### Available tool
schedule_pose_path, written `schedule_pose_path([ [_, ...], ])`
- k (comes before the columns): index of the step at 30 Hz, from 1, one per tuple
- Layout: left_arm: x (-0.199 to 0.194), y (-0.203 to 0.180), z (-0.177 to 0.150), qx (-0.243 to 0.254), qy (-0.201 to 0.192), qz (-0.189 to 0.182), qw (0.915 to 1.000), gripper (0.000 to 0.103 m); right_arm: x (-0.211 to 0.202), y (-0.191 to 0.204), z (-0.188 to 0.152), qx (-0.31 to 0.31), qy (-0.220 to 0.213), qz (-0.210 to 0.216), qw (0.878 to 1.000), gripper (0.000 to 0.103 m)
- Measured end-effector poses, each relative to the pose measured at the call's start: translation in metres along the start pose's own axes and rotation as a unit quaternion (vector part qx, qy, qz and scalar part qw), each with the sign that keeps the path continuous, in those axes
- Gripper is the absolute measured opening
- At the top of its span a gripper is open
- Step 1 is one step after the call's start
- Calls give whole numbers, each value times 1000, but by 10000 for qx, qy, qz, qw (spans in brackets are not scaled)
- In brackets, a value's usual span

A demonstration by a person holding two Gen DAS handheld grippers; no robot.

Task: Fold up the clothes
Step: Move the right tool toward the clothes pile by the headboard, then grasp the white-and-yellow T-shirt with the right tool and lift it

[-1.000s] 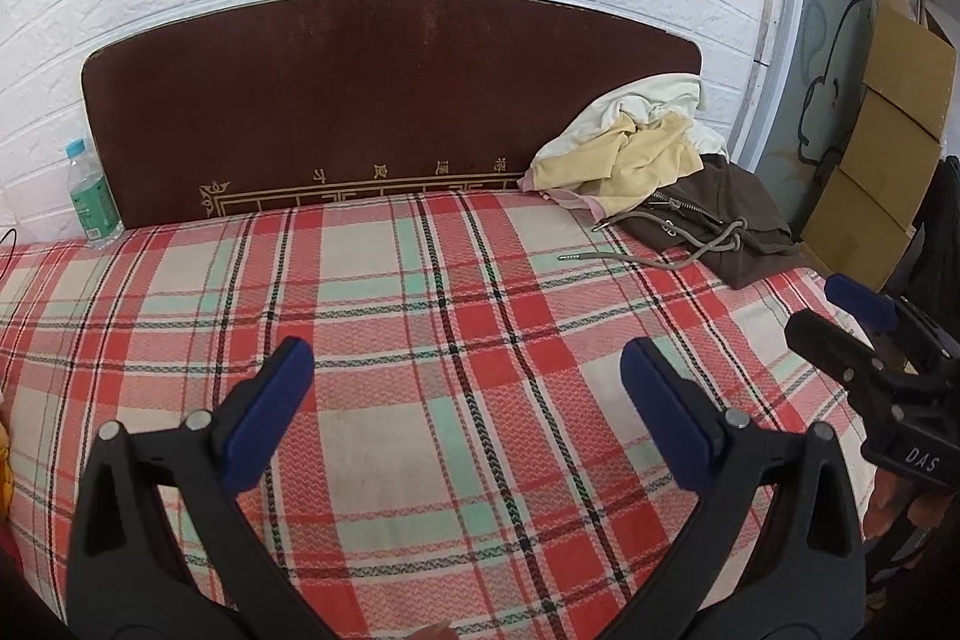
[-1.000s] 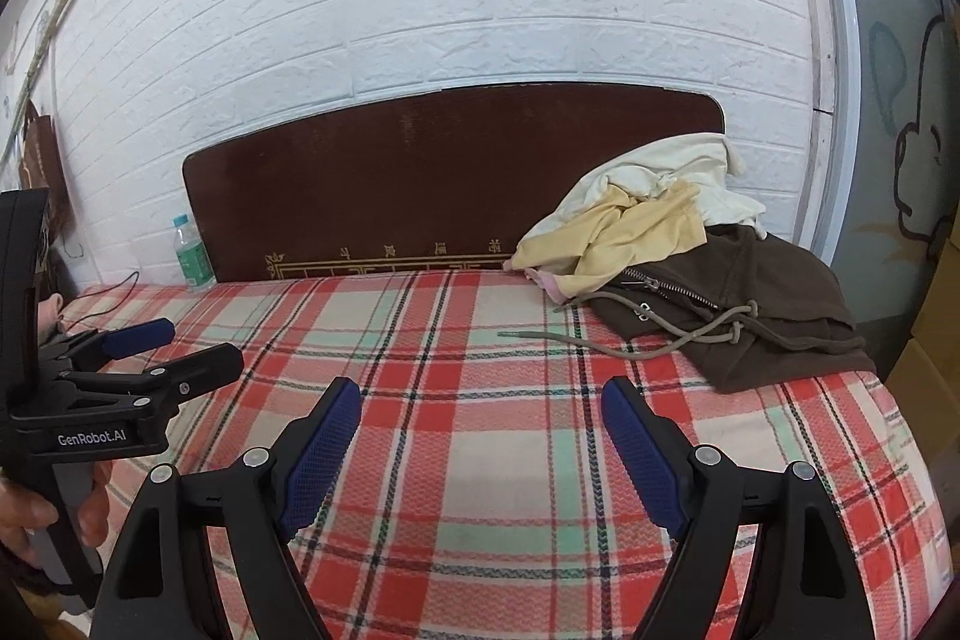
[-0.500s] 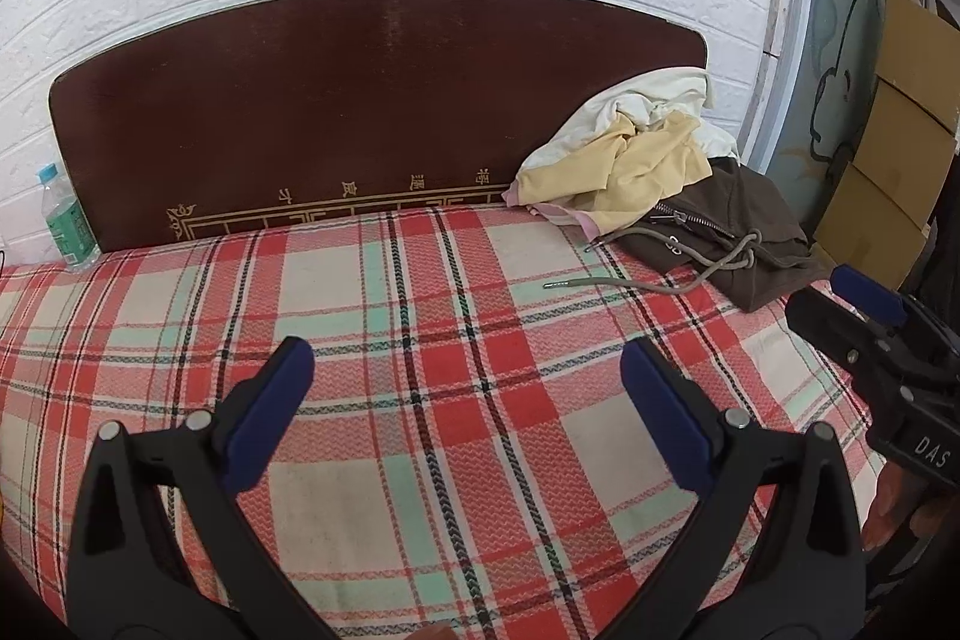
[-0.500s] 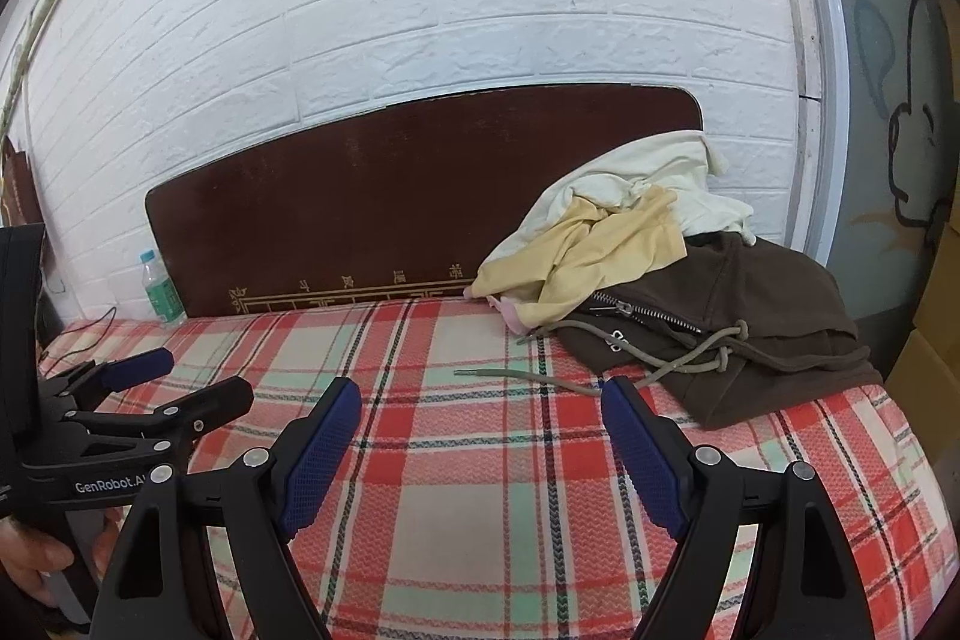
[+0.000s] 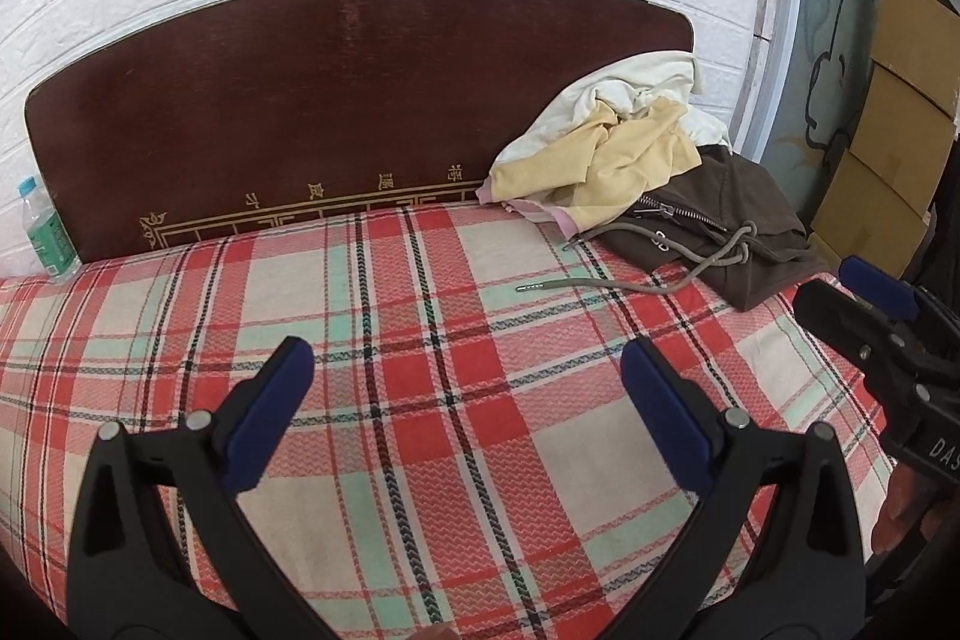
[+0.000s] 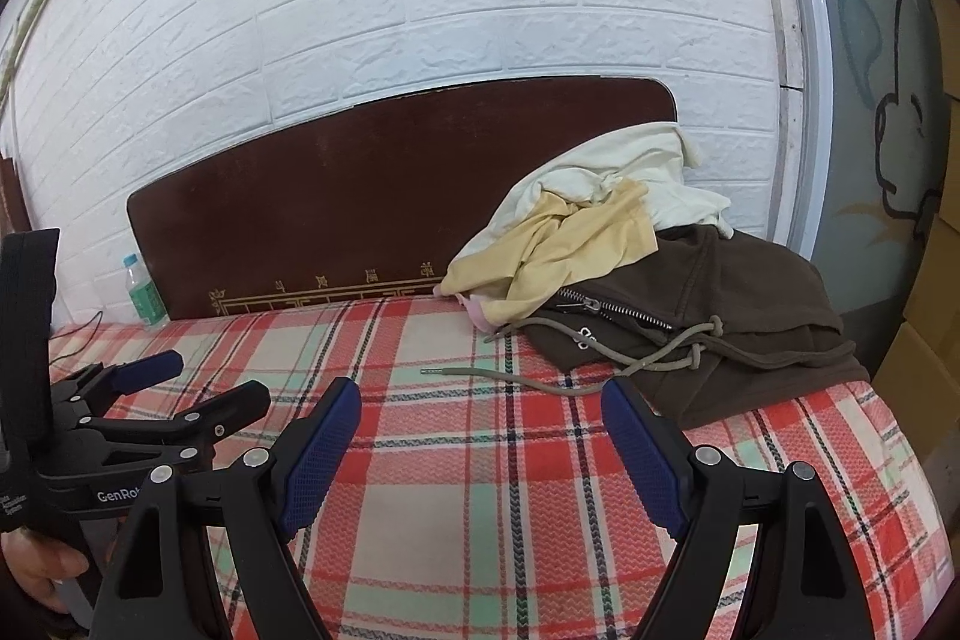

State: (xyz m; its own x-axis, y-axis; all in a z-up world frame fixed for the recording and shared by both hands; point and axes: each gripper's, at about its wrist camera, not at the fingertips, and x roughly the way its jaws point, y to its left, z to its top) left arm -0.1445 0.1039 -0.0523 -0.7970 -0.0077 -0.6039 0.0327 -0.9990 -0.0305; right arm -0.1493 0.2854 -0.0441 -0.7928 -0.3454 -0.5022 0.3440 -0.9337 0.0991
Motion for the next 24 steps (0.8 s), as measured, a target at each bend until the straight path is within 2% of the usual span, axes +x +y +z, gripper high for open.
schedule_pose_path([
  [6,9,-5,4,38,27,18,10000,102,20,-9,7,74,88,66,9999,84],
  [14,40,-11,14,-14,53,39,10000,102,71,-34,25,314,360,36,9989,84],
  [24,73,-15,22,-92,111,13,9999,102,154,-85,70,482,377,-665,9959,84],
])
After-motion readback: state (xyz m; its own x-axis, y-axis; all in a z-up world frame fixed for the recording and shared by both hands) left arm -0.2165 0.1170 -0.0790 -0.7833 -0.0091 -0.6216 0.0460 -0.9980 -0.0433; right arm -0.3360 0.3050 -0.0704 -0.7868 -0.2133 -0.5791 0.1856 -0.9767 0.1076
